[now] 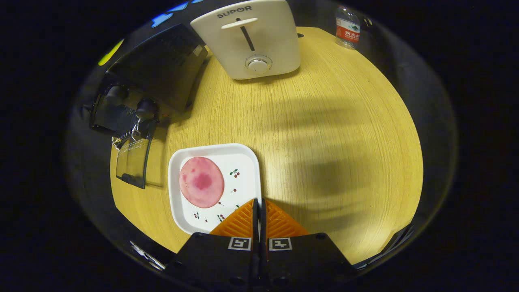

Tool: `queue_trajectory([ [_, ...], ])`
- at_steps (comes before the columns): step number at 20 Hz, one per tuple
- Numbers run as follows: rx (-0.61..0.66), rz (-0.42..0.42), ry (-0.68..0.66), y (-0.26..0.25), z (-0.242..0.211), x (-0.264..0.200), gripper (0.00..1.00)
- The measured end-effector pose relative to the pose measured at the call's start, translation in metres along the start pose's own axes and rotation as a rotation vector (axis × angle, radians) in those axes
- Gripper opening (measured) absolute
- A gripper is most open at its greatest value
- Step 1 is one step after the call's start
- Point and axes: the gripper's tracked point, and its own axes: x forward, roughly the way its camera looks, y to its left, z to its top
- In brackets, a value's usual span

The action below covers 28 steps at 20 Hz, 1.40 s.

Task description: Open the toaster oven, put the food inside, and close the toaster oven door.

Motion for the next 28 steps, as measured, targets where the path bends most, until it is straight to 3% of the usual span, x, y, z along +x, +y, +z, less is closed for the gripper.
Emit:
queue_trajectory([
  [9,0.264,0.216,-0.046,0.022,-0.007,-0.021,0.02],
  [22,0.430,0.345,-0.171,0.039,-0.008,-0.076,0.02],
  [28,0.437,0.386,-0.220,0.063,-0.021,-0.096,0.02],
])
